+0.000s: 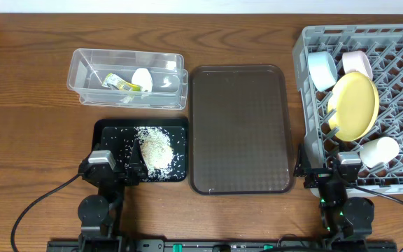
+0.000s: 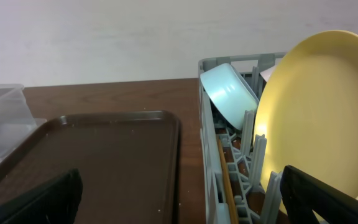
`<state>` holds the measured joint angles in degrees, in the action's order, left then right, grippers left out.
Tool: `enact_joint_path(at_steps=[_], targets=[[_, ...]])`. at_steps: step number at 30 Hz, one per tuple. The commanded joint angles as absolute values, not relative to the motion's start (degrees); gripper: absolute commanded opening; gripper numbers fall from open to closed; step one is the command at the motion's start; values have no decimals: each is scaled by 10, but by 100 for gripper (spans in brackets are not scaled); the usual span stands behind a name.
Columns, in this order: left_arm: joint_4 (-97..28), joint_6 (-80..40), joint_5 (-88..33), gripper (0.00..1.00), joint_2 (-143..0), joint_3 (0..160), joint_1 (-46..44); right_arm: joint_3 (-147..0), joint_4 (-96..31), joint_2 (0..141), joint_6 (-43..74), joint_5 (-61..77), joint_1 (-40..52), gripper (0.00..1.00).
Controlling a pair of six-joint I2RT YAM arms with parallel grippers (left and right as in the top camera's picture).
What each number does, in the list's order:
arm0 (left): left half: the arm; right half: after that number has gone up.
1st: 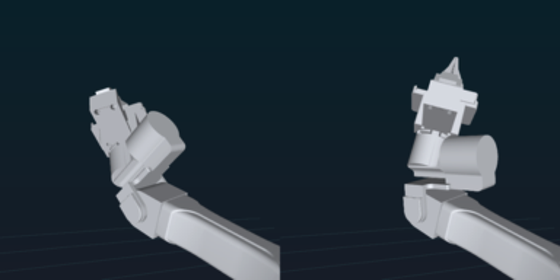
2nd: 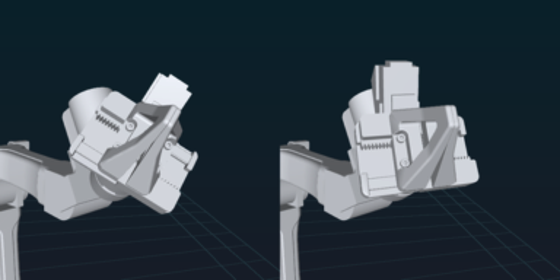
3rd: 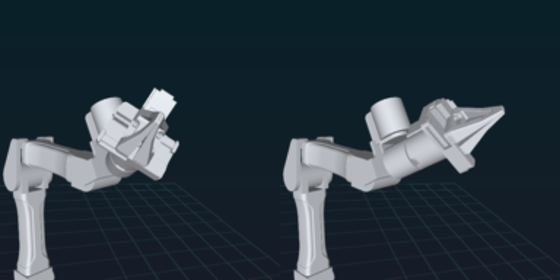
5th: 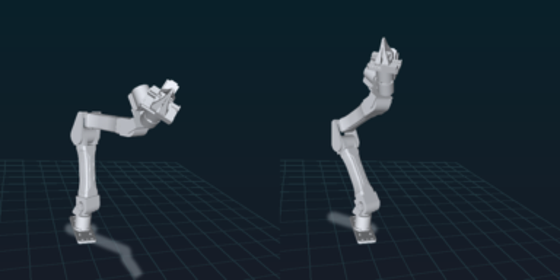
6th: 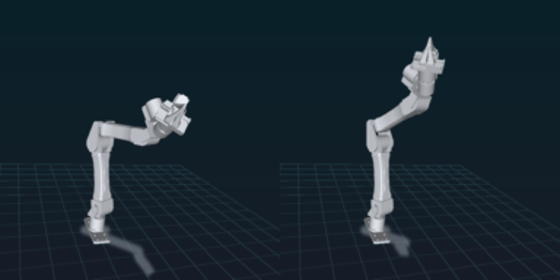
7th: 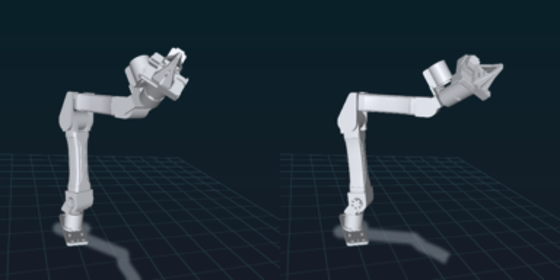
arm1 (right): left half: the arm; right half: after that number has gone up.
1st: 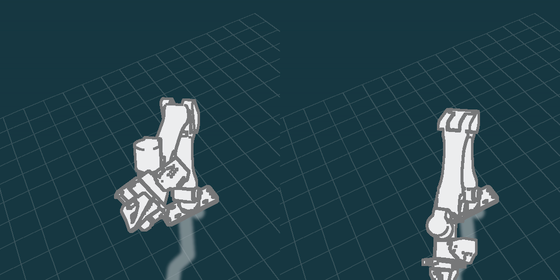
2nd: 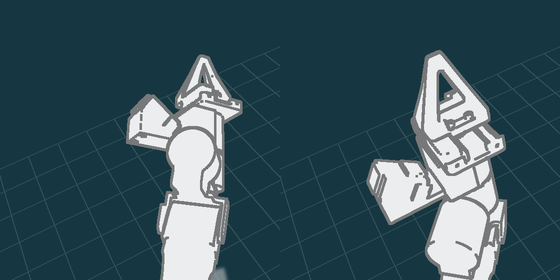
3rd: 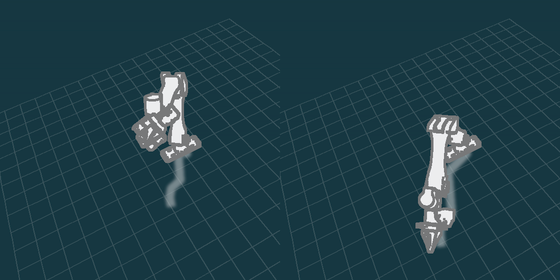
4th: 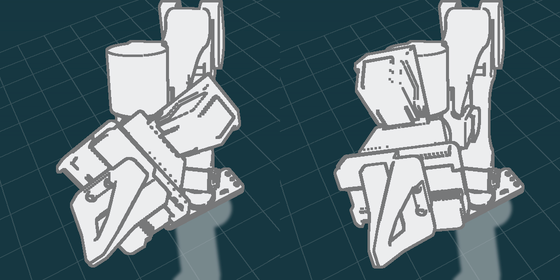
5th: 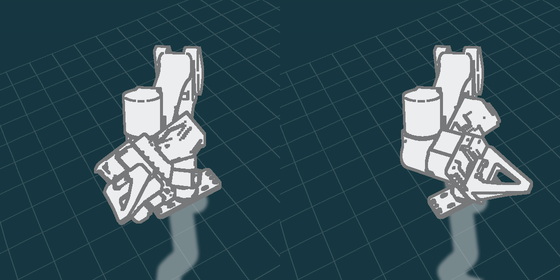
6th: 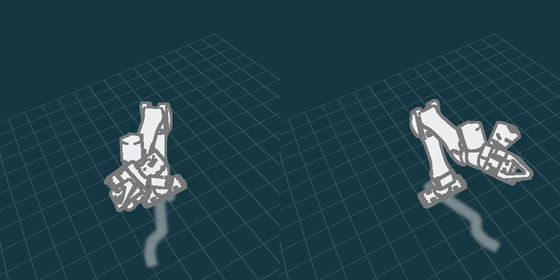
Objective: Sort waste into correct bins and load items into the dishwasher rack
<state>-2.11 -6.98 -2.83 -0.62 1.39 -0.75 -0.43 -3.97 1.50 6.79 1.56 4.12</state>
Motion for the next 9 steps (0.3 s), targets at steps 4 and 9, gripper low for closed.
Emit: enact_joint_path(at_steps=[4,9], targets=[[-38,-58,-28,100,-2,2,-4,-3,-41,15,68,20,46,99],[-38,-58,-27,100,-2,2,-4,-3,-41,15,68,20,46,99]])
